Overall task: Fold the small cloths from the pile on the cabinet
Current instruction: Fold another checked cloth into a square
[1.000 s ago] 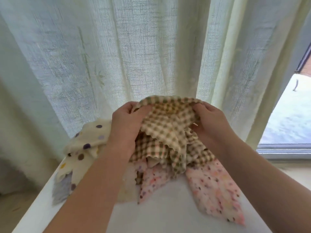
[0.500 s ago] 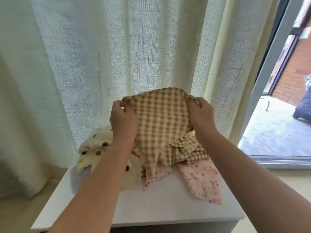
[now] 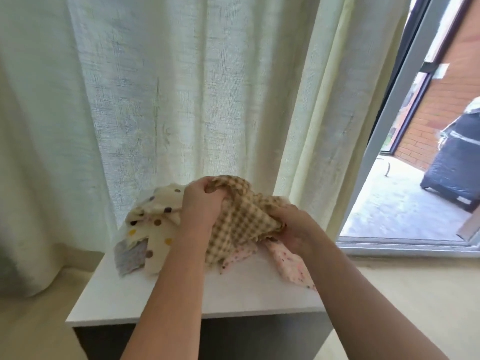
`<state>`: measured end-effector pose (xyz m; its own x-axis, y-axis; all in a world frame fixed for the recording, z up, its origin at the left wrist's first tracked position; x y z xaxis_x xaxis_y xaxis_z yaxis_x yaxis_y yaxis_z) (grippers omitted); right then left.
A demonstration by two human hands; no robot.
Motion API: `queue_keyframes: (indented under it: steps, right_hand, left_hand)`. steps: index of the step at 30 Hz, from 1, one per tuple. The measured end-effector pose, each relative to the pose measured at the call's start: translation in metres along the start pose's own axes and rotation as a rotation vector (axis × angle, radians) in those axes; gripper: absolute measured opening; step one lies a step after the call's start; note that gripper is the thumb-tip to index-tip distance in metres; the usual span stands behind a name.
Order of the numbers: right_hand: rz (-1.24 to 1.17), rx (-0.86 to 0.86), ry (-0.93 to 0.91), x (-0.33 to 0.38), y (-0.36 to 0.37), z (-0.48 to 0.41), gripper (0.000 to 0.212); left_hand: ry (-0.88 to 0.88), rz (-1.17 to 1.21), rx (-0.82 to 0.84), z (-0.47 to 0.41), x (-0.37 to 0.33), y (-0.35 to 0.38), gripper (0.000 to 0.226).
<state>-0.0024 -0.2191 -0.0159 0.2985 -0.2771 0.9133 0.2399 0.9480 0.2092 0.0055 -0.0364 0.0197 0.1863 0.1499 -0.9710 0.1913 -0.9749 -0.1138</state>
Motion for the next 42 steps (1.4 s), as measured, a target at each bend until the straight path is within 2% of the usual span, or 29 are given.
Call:
queue_keyframes:
  steps: [2, 5, 7, 9, 11, 12, 15, 18, 20, 22, 25, 26, 27, 30, 32, 34, 39, 42]
  right_hand:
    - [-0.069, -0.089, -0.055, -0.005, -0.004, 0.002, 0.017]
    - [-0.129, -0.200, -0.200, 0.002, -0.012, 0.004, 0.019]
    - [-0.142, -0.189, -0.219, 0.006, -0.017, 0.006, 0.017]
    - [-0.290, 0.046, -0.055, 0.004, -0.017, 0.010, 0.026]
    - [-0.476, 0.327, 0.135, 0.000, -0.013, 0.019, 0.036]
    - [-0.529, 0.395, 0.158, -0.001, -0.012, 0.021, 0.033]
    - [-0.630, 0.377, 0.133, 0.007, -0.010, 0.030, 0.031]
    - [-0.751, 0.325, 0.103, 0.017, -0.011, 0.033, 0.038]
    - [-0.828, 0.295, 0.102, 0.019, -0.013, 0.031, 0.038]
    - [-0.885, 0.244, 0.116, 0.016, -0.013, 0.028, 0.029]
    - [-0.731, 0.338, 0.144, 0.012, 0.003, 0.038, 0.014]
    - [-0.675, 0.376, 0.161, 0.008, 0.007, 0.038, 0.013]
    - [-0.623, 0.394, 0.176, 0.004, 0.009, 0.036, 0.020]
    - [-0.440, 0.297, 0.192, 0.000, 0.005, 0.031, 0.023]
    - [-0.422, 0.218, 0.180, 0.003, -0.002, 0.026, 0.029]
    - [-0.387, 0.172, 0.186, 0.004, -0.009, 0.022, 0.025]
    - [-0.005, 0.178, 0.276, -0.012, -0.017, 0.019, 0.026]
    - [-0.017, 0.211, 0.173, 0.002, -0.024, 0.021, 0.026]
  left_hand:
    - [0.095, -0.097, -0.054, 0.001, -0.003, 0.001, 0.011]
    - [0.330, -0.217, -0.188, 0.000, -0.008, -0.009, 0.015]
    - [0.381, -0.236, -0.200, -0.002, -0.010, -0.014, 0.028]
    - [0.300, -0.190, -0.177, -0.002, -0.012, -0.017, 0.045]
    - [0.157, -0.071, -0.136, 0.002, -0.018, -0.017, 0.046]
    - [0.079, 0.015, -0.116, 0.003, -0.020, -0.015, 0.044]
    - [-0.124, 0.317, -0.027, 0.009, -0.022, -0.010, 0.029]
    - [-0.223, 0.536, 0.061, 0.009, -0.021, -0.008, 0.023]
    - [-0.246, 0.592, 0.122, 0.009, -0.021, -0.007, 0.019]
    - [-0.243, 0.561, 0.140, 0.008, -0.018, -0.008, 0.016]
    - [-0.208, 0.453, 0.059, 0.006, -0.009, -0.017, 0.015]
    - [-0.201, 0.421, 0.025, 0.005, -0.004, -0.020, 0.014]
    - [-0.195, 0.392, -0.007, 0.004, -0.001, -0.024, 0.014]
    - [-0.091, 0.260, -0.076, 0.001, 0.000, -0.028, 0.019]
    - [-0.010, 0.182, -0.123, -0.001, -0.006, -0.030, 0.021]
    - [0.037, 0.140, -0.148, -0.003, -0.013, -0.033, 0.020]
    - [-0.036, 0.076, -0.133, -0.005, -0.007, -0.042, 0.016]
    - [-0.131, 0.194, 0.005, -0.005, -0.006, -0.045, 0.012]
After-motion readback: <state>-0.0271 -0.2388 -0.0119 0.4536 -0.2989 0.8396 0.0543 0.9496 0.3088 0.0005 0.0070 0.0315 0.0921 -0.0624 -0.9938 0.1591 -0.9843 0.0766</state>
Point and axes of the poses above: each hand's wrist, its own z-axis away from the middle knuckle, its own y-axis out of the palm, x = y × z, the point moved 3 cm from there along -z, towards the middle knuckle, and after that the axes turned 4 degrees about y, right-handed, at the moved point
